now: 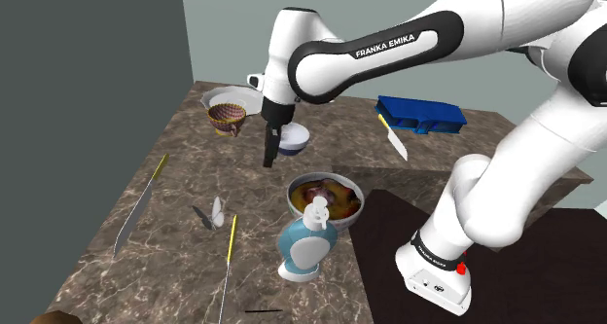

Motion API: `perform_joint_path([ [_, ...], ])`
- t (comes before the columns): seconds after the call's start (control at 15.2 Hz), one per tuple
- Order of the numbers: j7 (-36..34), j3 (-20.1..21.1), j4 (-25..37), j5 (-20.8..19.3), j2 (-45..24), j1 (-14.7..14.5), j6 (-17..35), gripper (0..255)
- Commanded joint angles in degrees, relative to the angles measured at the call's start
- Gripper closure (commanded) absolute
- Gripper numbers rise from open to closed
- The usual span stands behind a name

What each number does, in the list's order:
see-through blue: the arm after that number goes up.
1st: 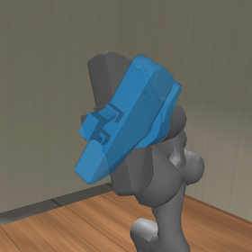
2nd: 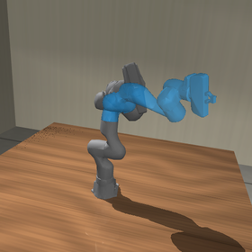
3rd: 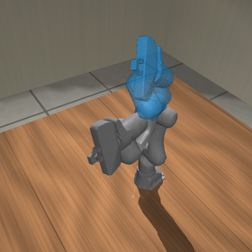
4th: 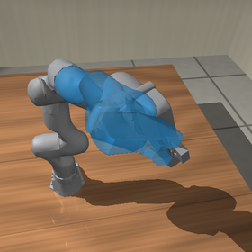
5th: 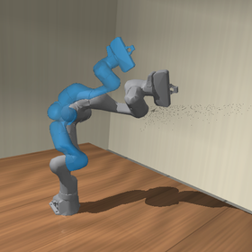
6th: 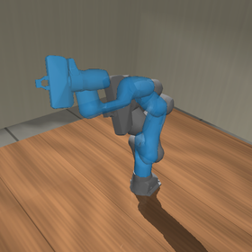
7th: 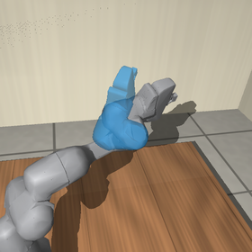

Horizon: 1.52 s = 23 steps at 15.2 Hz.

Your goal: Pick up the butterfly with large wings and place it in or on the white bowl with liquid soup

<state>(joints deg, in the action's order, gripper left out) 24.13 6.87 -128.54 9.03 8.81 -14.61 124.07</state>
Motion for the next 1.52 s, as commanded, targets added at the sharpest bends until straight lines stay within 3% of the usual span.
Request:
perform_joint_path([
  [0.0, 2.2, 0.8, 2.0, 0.6, -3.8, -1.1, 1.8, 0],
  [0.79, 12.8, 6.6, 14.9, 1.1, -22.7, -6.8, 7.7, 0],
  [1.45, 12.7, 6.8, 14.3, 0.6, -26.9, -7.8, 12.6, 0],
])
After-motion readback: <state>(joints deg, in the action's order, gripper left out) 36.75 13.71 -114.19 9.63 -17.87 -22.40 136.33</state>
